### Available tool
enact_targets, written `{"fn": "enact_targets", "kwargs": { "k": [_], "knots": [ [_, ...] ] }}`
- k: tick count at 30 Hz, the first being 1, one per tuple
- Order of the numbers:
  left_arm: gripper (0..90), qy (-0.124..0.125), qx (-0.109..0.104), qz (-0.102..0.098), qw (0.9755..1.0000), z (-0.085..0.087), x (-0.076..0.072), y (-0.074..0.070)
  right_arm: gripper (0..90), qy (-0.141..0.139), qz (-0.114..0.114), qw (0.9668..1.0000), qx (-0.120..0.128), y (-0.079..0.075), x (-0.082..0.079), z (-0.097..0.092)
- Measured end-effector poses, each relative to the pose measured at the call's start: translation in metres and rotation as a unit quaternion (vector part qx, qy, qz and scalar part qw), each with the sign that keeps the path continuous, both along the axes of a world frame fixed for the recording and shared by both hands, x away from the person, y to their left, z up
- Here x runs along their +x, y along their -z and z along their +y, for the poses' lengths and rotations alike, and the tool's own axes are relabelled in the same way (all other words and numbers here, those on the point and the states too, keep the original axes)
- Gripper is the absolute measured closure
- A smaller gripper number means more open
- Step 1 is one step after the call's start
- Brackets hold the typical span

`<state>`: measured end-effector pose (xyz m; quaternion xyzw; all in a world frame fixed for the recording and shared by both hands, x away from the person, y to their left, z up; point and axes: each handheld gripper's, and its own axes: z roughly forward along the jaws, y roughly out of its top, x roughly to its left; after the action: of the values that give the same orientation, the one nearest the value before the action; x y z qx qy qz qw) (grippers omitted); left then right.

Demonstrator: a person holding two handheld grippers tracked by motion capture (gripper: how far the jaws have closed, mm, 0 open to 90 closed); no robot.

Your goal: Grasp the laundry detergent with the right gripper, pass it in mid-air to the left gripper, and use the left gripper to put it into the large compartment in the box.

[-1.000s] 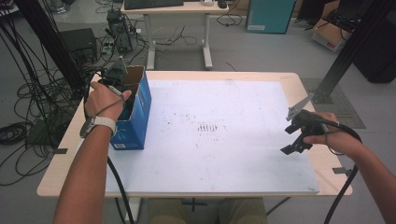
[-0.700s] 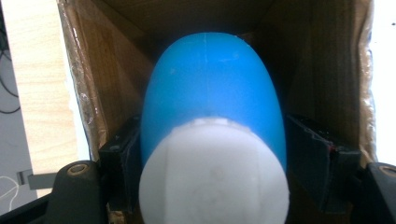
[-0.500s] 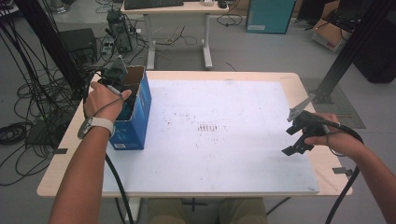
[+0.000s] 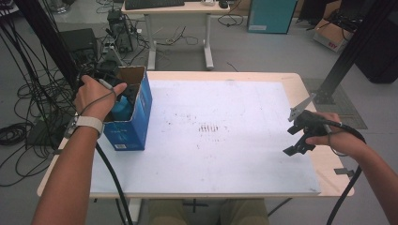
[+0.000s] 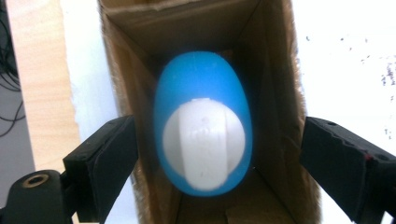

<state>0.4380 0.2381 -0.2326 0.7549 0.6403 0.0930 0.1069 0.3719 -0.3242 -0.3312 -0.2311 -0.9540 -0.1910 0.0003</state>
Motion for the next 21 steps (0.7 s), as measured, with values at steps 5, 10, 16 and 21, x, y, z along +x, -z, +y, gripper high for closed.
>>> {"fn": "enact_targets", "kwargs": {
  "k": [5, 10, 16, 21],
  "knots": [
    [10.4, 0.022, 0.004, -0.010, 0.9997, 0.000, -0.004, -0.017, 7.7, 0.000, -0.002, 1.0000, -0.003, -0.005, -0.001, -0.001],
    [10.3, 0.038, 0.015, -0.031, 0.9987, -0.005, -0.011, -0.039, 7.7, -0.002, -0.008, 0.9999, -0.008, -0.010, -0.002, -0.002],
    [9.5, 0.072, 0.025, -0.058, 0.9954, -0.021, -0.022, -0.070, 7.7, -0.004, -0.014, 0.9998, -0.010, -0.018, -0.003, -0.001],
    [9.5, 0.109, 0.027, -0.074, 0.9909, -0.042, -0.032, -0.090, 7.7, -0.003, -0.016, 0.9998, -0.009, -0.023, -0.005, 0.000]
  ]
}}
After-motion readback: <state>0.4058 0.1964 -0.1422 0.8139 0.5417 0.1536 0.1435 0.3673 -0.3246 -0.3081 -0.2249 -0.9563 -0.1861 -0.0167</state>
